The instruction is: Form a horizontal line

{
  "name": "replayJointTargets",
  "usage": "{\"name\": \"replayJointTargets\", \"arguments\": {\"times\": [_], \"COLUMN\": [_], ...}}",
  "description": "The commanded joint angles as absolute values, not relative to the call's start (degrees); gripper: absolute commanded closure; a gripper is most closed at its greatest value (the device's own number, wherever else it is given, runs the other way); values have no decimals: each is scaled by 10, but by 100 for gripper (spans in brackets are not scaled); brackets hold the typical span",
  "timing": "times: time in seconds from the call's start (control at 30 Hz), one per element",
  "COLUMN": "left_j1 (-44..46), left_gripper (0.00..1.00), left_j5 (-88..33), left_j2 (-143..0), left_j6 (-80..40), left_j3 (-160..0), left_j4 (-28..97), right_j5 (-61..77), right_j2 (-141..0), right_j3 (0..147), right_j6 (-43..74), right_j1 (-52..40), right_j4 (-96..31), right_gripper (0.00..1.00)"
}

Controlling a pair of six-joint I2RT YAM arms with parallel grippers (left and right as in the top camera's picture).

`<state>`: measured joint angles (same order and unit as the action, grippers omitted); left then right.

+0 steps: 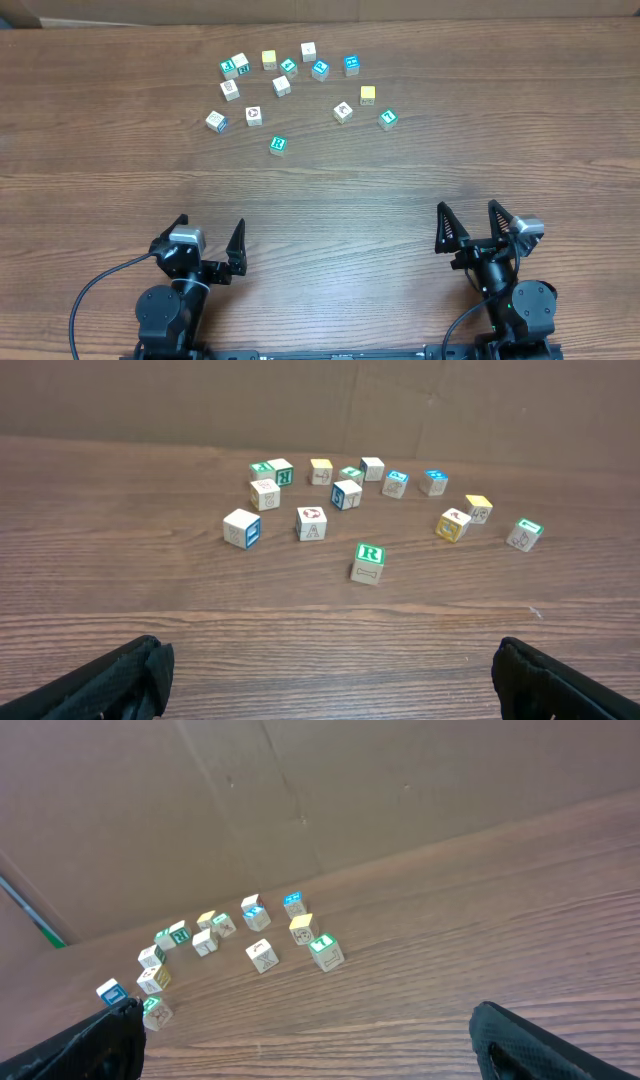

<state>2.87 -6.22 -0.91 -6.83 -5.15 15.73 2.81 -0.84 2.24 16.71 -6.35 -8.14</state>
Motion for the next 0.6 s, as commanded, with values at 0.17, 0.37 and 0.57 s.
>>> {"name": "replayJointTargets", "arguments": {"times": [0.17, 0.37, 0.57], "left_j1": [26, 26, 27], "left_gripper": [1, 0, 0], "left_j5": [-60, -60, -65], "left_j2": [-2, -2, -2], "left_j6": [-53, -53, -53], "left_j3": [-48, -48, -48], "left_j4": [156, 156, 146], "right_j5": [31, 31, 31], "right_j2": [-2, -2, -2], "right_j3": [20, 20, 20], "right_j6": [169, 169, 169], "right_j1": [-60, -60, -60], "right_j4": [-78, -78, -78], "right_gripper": [0, 0, 0]}}
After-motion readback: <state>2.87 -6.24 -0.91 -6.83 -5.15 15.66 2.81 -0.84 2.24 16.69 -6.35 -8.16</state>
